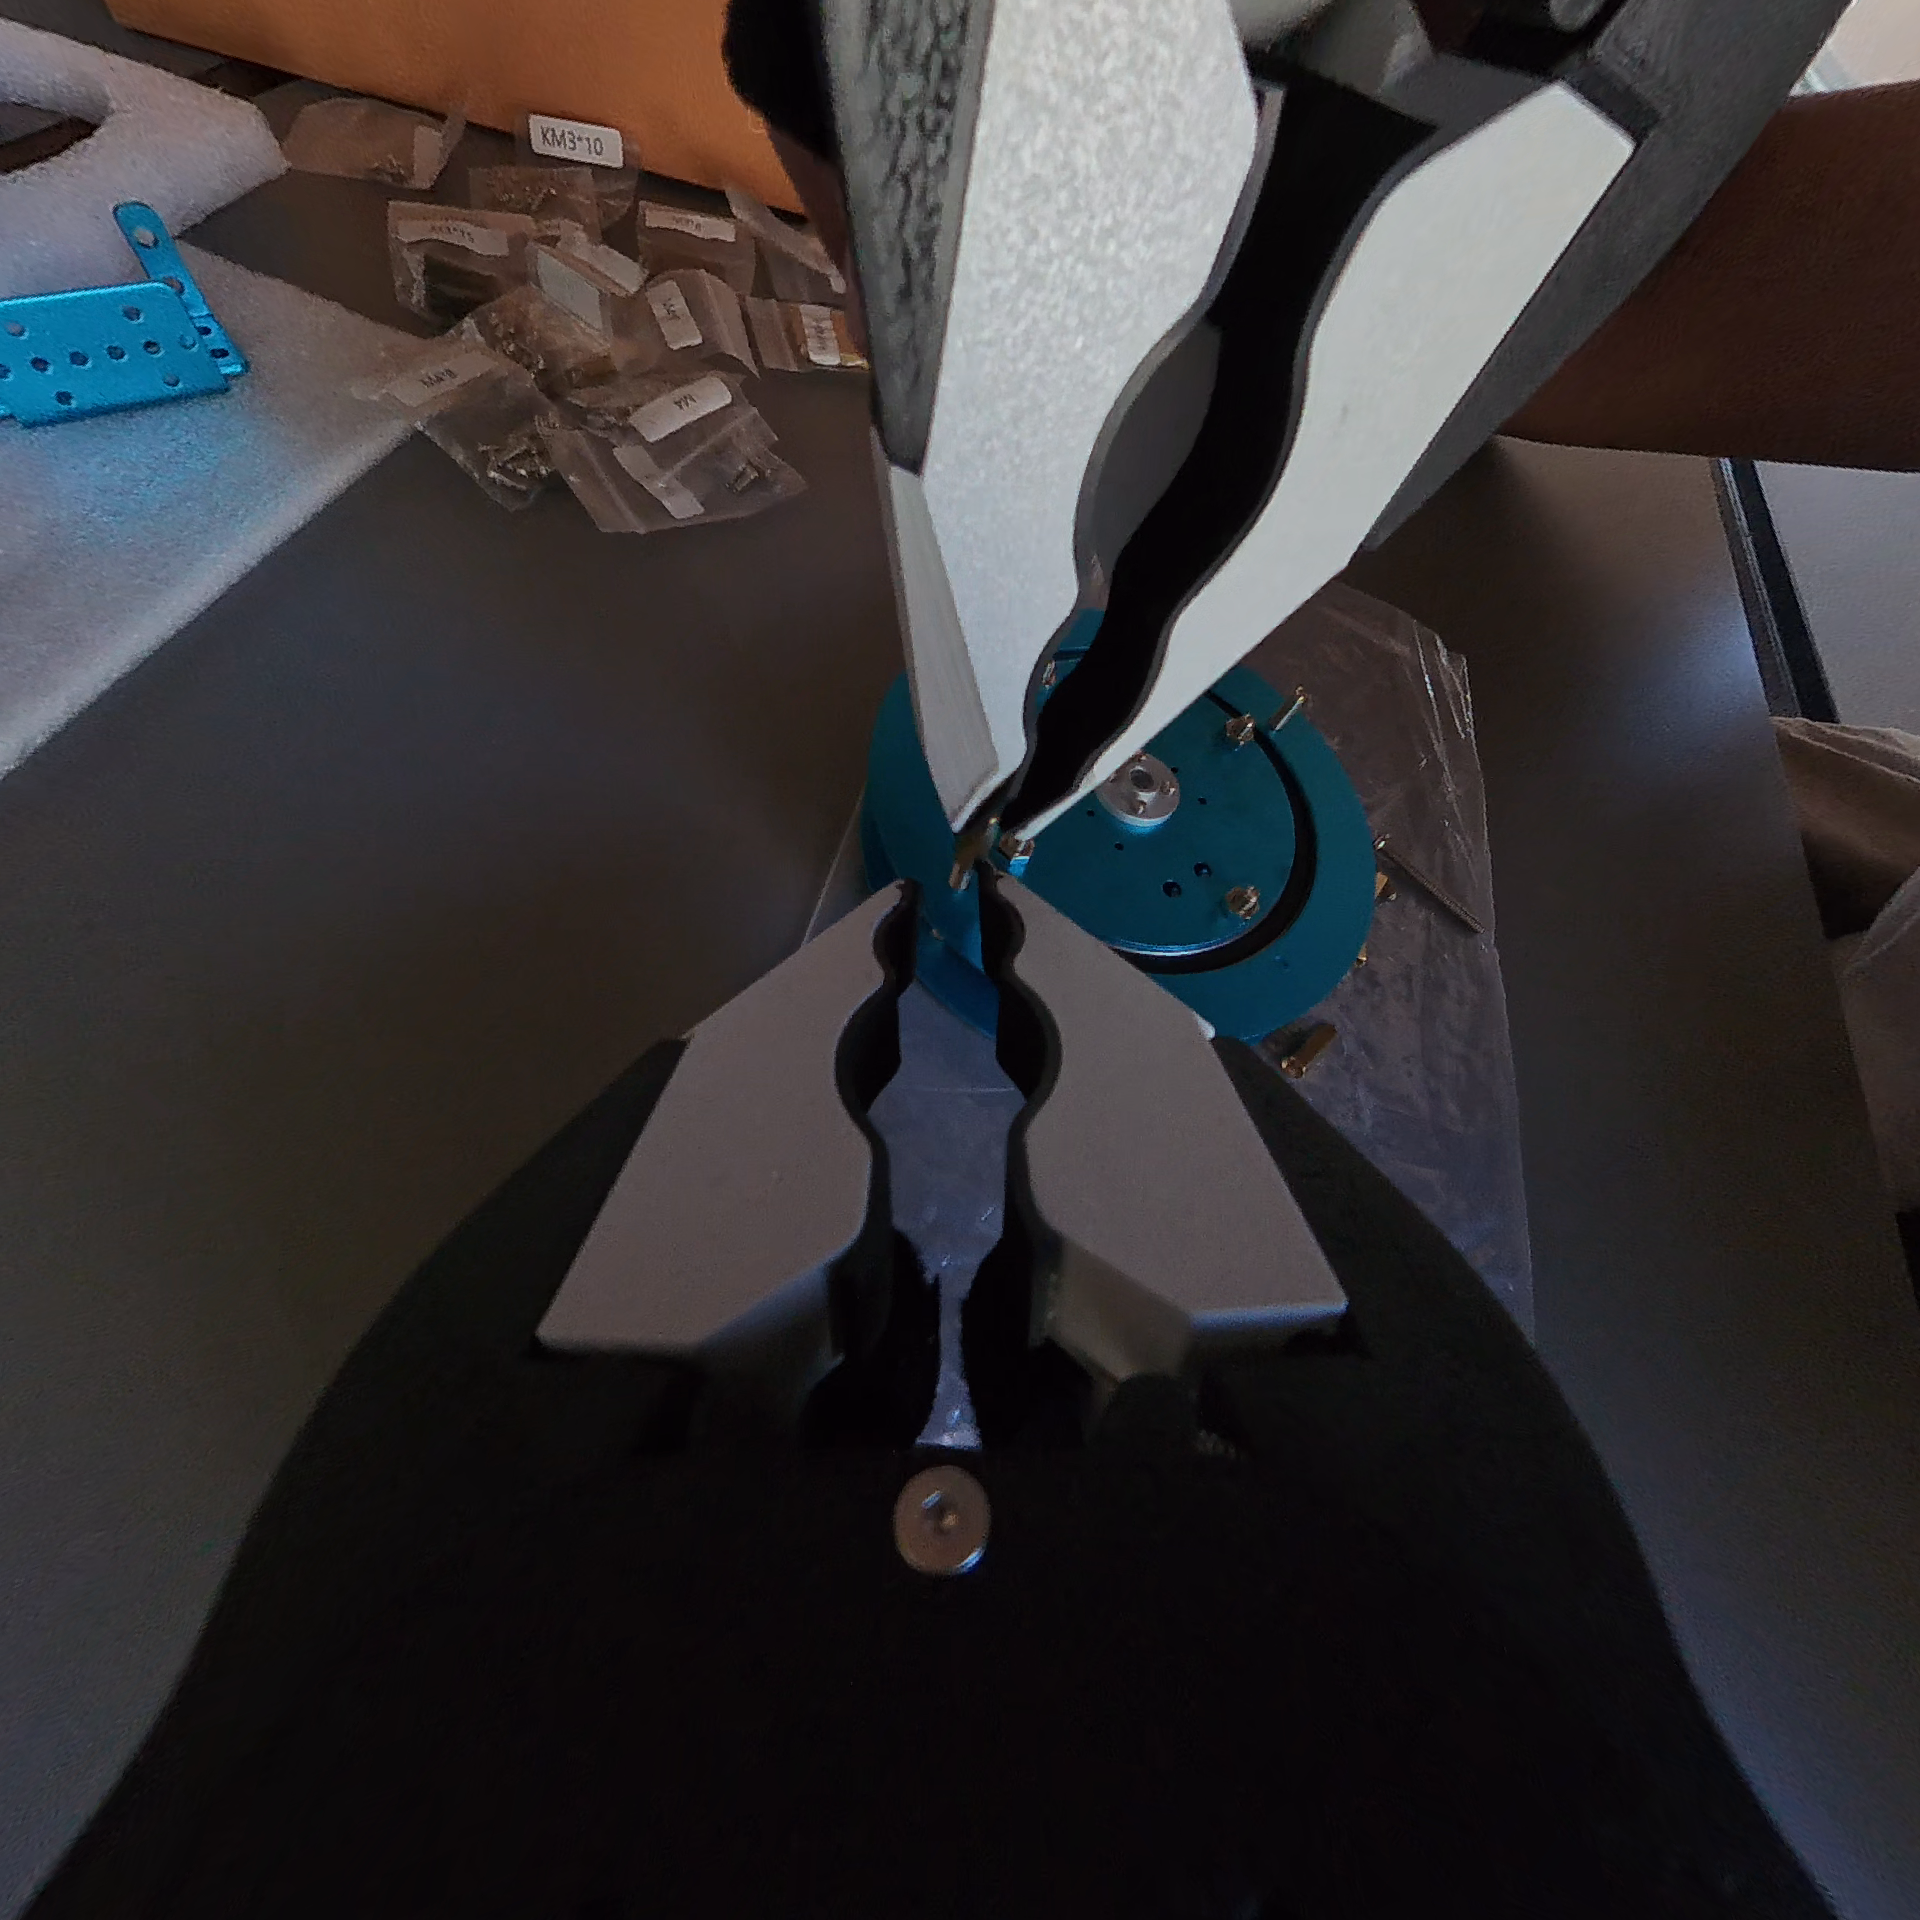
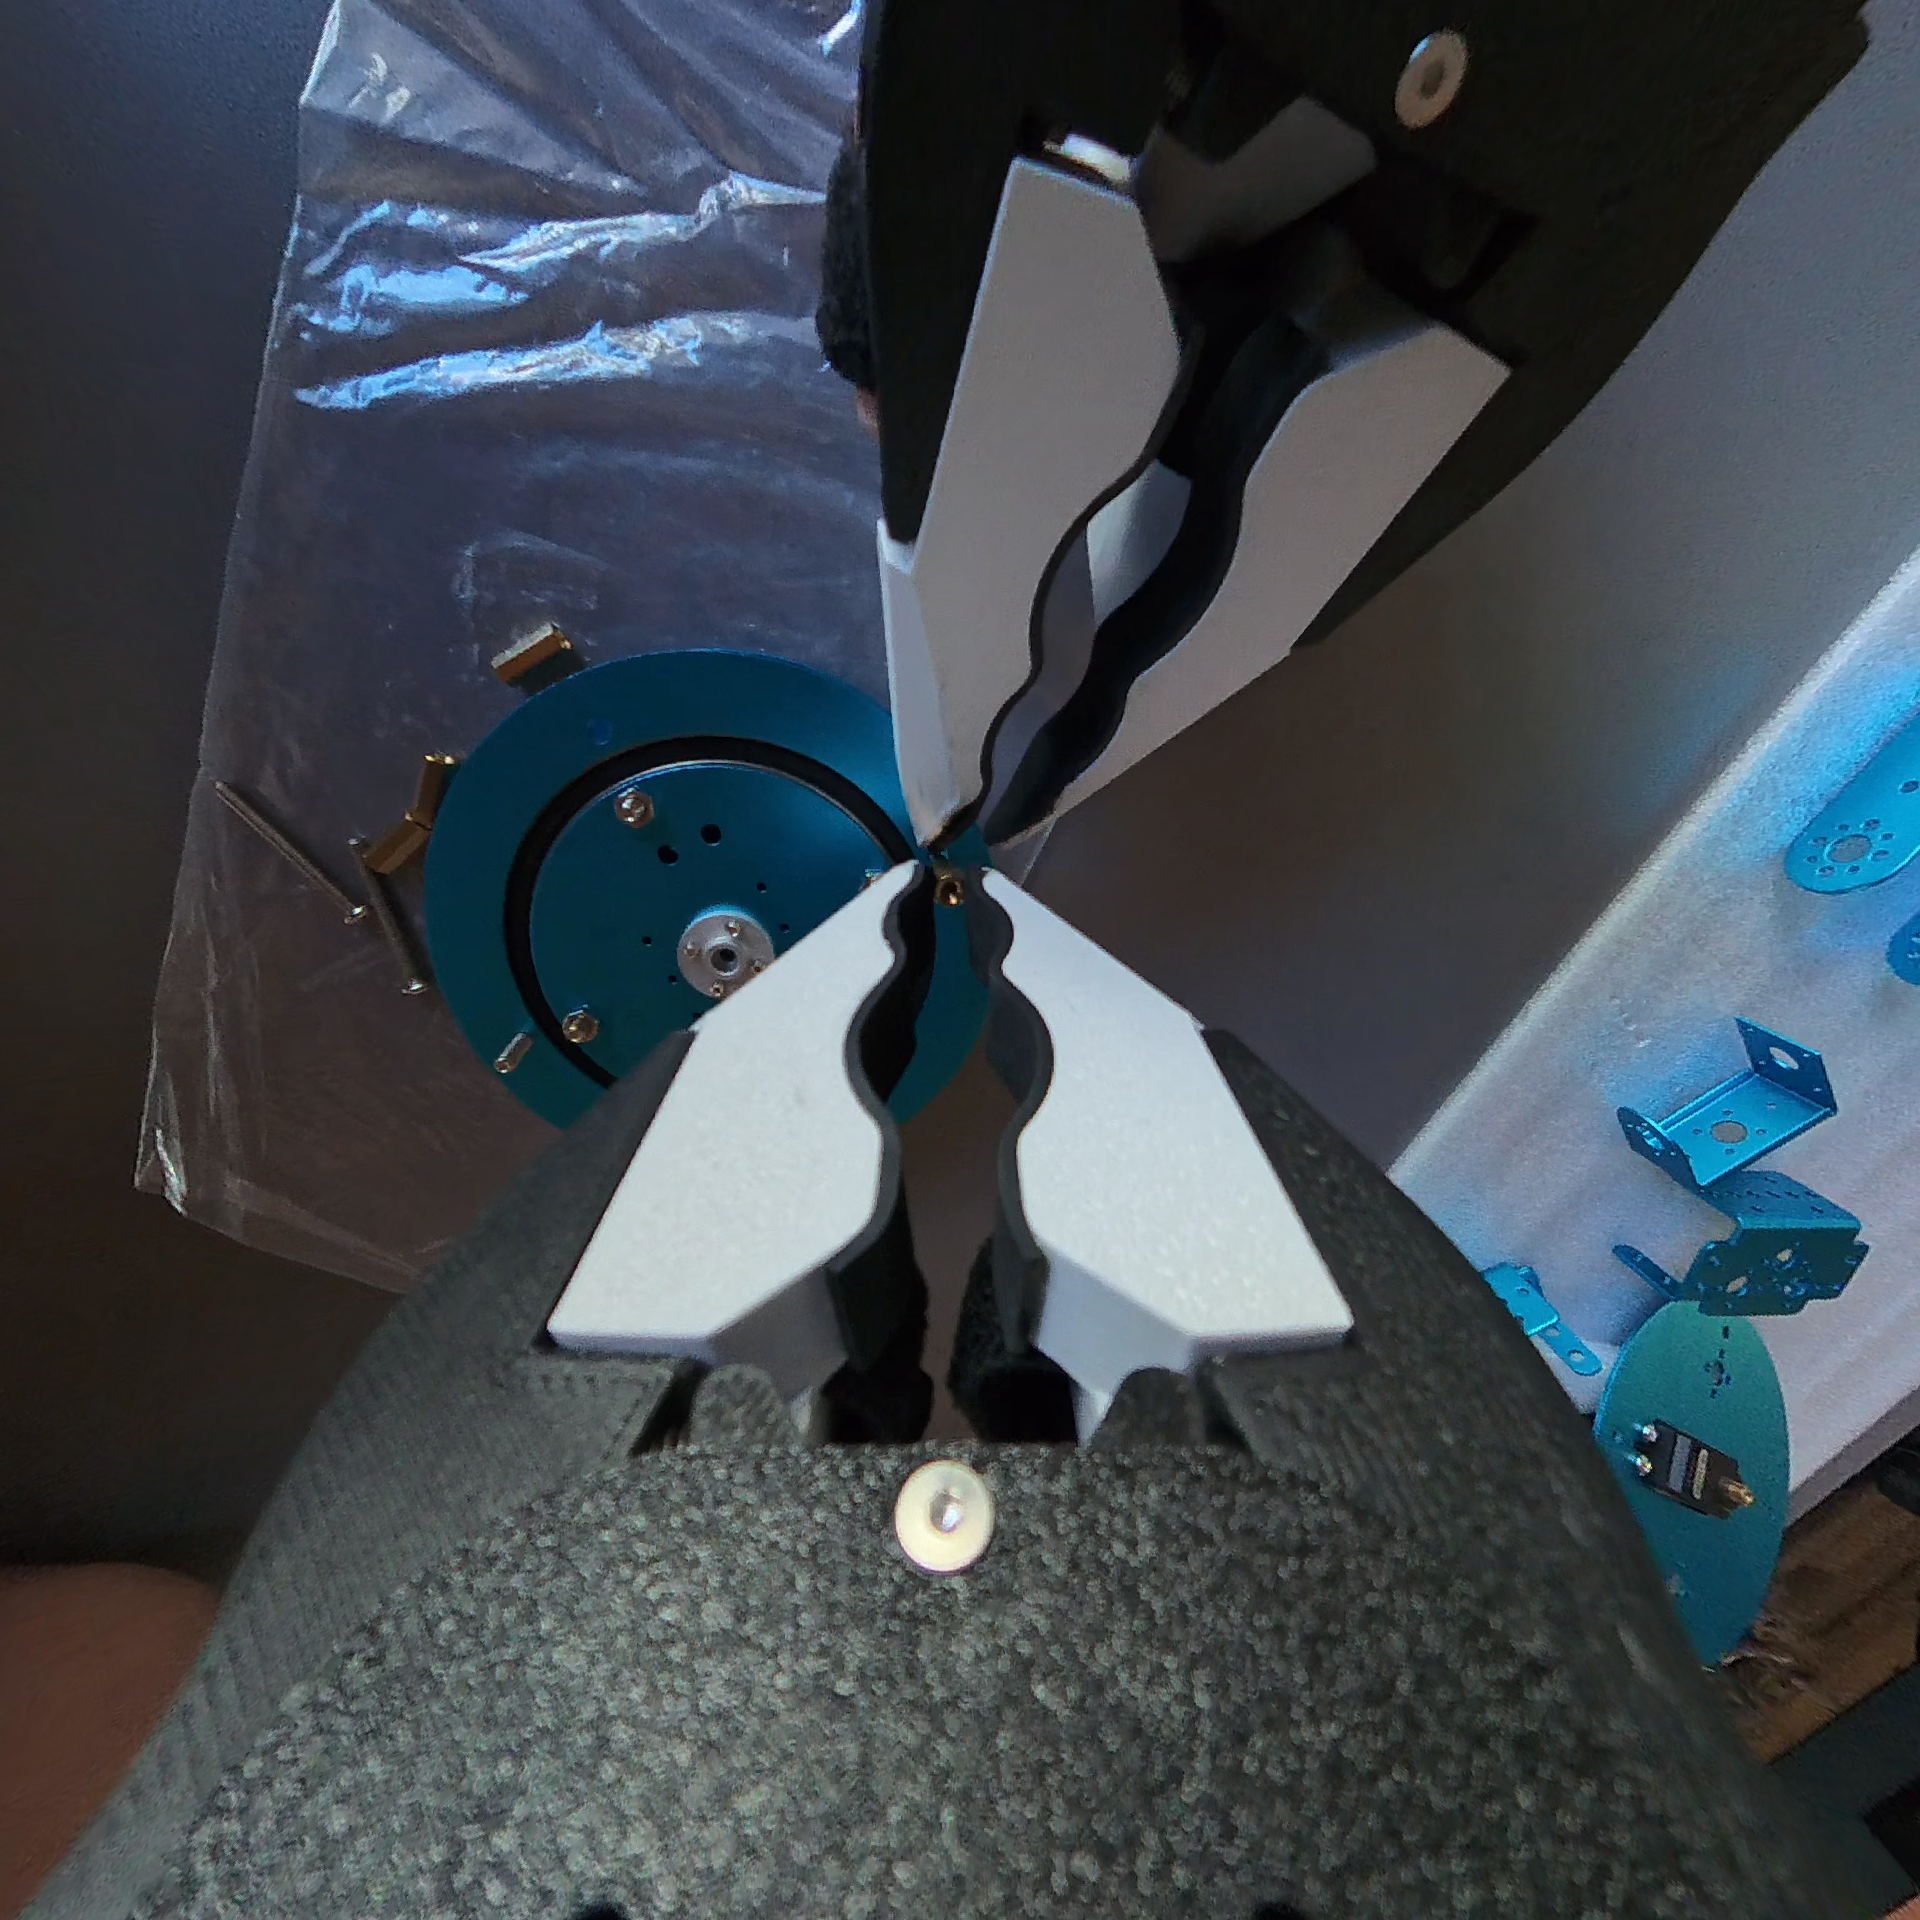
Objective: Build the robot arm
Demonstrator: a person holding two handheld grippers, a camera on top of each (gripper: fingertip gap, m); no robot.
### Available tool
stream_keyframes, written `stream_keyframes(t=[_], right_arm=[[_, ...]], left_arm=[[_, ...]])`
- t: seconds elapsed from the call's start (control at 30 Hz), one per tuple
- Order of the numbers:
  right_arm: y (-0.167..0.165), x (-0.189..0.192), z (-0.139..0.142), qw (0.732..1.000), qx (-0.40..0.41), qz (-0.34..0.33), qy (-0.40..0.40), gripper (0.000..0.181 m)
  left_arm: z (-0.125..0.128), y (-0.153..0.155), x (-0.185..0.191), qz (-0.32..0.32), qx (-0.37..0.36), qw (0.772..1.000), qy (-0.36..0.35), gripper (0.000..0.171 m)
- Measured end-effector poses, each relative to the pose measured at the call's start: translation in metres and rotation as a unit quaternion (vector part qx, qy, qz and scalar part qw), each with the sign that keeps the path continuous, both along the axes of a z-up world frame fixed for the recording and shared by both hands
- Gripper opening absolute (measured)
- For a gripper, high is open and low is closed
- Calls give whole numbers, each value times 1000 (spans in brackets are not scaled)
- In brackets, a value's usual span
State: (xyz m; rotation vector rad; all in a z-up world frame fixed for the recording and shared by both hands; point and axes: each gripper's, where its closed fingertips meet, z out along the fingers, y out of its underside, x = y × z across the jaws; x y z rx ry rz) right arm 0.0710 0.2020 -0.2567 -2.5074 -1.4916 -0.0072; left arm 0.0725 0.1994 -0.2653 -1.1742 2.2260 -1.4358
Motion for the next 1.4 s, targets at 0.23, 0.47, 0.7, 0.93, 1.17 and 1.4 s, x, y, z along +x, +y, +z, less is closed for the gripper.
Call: stream_keyframes(t=[0.23, 0.47, 0.7, 0.93, 1.17, 1.4], right_arm=[[1, 2, 0, 1000, -6, -15, 6, 5], [1, 3, 0, 1000, -10, -24, 13, 5], [1, 2, -1, 999, -16, -26, 41, 5], [2, 2, 0, 998, -14, -24, 64, 5], [-1, -2, 16, 991, -13, -26, 131, 11], [-1, 3, 37, 939, 43, -88, 329, 43]], left_arm=[[3, -1, 1, 2, -1, 1000, -13, 12], [7, -2, 3, 5, 4, 999, -32, 13], [6, -2, 5, 13, 16, 999, -37, 13], [6, -1, 6, 16, 15, 999, -37, 13], [5, -1, 6, 15, 20, 999, -38, 13], [5, -1, 6, 16, 16, 999, -36, 13]])
